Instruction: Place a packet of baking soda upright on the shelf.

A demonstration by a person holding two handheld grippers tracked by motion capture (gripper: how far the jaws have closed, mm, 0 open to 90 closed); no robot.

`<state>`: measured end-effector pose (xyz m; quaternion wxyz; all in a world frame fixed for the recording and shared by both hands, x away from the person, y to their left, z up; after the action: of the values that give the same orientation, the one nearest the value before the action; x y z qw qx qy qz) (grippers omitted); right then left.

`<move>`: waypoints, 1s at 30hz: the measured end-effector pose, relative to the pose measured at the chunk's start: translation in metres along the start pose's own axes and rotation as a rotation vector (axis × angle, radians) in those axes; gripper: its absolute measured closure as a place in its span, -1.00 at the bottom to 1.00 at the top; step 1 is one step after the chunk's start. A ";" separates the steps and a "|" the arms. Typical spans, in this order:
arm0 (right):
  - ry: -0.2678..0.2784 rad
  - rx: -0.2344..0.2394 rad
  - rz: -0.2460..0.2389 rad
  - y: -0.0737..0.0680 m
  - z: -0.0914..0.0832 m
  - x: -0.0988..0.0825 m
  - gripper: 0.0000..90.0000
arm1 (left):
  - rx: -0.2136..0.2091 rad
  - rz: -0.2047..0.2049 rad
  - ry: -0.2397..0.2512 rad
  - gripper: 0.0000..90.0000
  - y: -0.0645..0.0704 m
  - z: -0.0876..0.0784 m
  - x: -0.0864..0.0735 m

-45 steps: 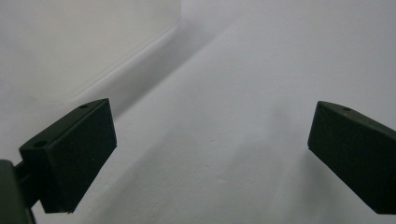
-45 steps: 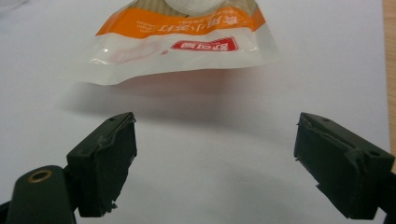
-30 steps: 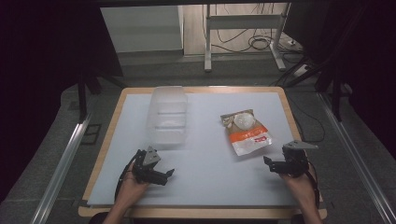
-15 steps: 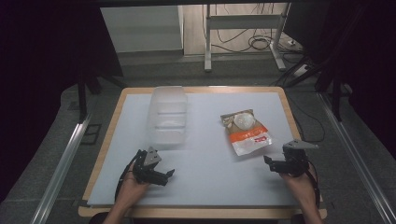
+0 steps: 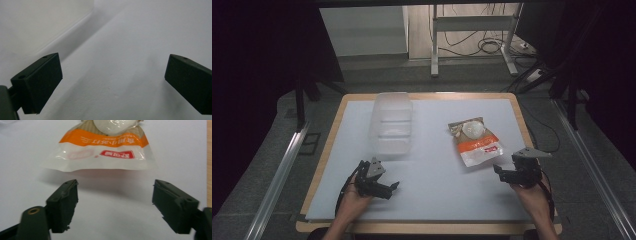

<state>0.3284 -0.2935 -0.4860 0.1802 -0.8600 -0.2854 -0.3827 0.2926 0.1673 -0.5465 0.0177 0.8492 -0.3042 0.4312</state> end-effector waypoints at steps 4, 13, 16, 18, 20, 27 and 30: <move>-0.002 0.029 -0.018 -0.009 -0.001 0.006 -0.30 | 0.001 0.000 0.000 -0.97 0.000 0.000 0.000; -0.012 0.120 -0.043 -0.024 0.004 0.017 0.26 | 0.002 0.003 -0.002 -0.97 0.001 0.001 0.000; -0.032 0.145 -0.056 -0.031 0.009 0.019 0.50 | 0.002 -0.001 -0.003 -0.97 0.001 0.000 0.000; -0.038 0.154 -0.064 -0.032 0.010 0.020 0.56 | 0.003 -0.003 -0.003 -0.97 0.001 0.000 -0.001; -0.040 0.174 -0.066 -0.036 0.013 0.021 0.67 | 0.005 -0.003 -0.005 -0.97 0.000 0.001 -0.001; -0.050 0.213 -0.097 -0.047 0.025 0.033 0.97 | 0.007 -0.003 -0.006 -0.97 0.002 0.001 -0.001; -0.068 0.223 -0.106 -0.052 0.033 0.034 0.98 | 0.007 -0.002 -0.007 -0.97 0.002 0.001 -0.001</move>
<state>0.3329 -0.2236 -0.4765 0.2443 -0.8308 -0.3772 -0.3282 0.2919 0.1658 -0.5478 0.0141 0.8511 -0.3017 0.4294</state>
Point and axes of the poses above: each handheld gripper's, and its own axes: z roughly forward along the jaws, x roughly out of its top, y roughly to its right, the point moved 1 cm from there along z, roughly forward along the jaws, and after that the axes turned 12 degrees about x, right-handed, at the moved point
